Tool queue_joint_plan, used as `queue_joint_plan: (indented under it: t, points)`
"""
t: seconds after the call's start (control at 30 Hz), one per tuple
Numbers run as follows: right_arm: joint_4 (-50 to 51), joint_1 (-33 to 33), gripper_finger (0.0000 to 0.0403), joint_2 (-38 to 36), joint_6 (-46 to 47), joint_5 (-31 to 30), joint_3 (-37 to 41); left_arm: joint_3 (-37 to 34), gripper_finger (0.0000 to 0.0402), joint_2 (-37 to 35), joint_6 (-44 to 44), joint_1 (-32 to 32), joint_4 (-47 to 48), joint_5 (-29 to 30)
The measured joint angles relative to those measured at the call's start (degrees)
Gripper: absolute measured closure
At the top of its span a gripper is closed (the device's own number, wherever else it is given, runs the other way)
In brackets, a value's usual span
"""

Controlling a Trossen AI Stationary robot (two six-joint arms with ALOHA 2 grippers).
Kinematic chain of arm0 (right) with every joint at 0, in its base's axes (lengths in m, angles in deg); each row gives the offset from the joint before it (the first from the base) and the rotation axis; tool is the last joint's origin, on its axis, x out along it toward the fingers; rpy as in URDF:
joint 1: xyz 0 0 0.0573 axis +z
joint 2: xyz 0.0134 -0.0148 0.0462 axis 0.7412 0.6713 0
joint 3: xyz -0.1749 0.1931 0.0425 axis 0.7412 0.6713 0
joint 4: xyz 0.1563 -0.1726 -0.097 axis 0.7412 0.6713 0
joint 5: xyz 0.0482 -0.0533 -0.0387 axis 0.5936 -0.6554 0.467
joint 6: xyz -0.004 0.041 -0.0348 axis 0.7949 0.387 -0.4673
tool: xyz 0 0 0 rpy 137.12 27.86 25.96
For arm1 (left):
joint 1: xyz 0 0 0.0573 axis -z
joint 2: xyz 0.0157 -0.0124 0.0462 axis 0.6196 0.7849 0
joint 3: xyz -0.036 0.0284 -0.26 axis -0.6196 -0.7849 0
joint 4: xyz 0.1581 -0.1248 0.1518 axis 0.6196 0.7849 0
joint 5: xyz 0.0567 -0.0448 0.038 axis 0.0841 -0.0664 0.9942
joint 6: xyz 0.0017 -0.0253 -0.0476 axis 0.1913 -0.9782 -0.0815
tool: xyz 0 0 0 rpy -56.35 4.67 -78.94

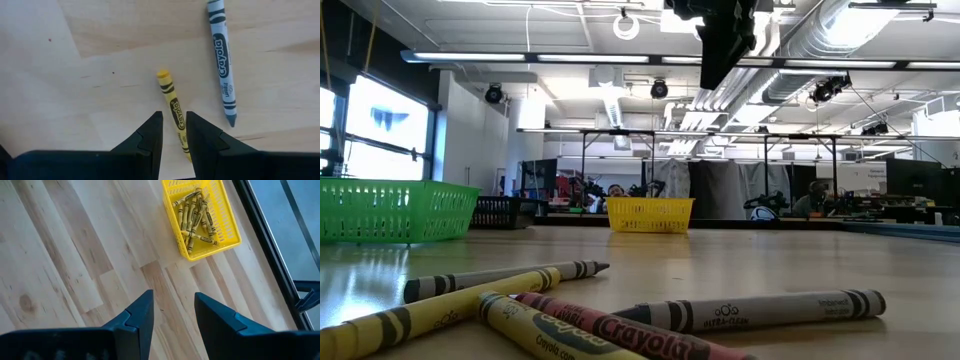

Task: Sort crayons
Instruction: Put the yellow crayon into the yellow bin

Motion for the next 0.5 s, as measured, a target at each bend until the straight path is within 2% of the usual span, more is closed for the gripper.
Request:
queue_joint_plan:
  t: [0.5]
  points:
    - [0.0, 0.0, 0.0274, 0.0, -0.4, 0.0, 0.0, -3.1, 0.033, -0.1, 0.0, 0.0, -2.8, 0.3]
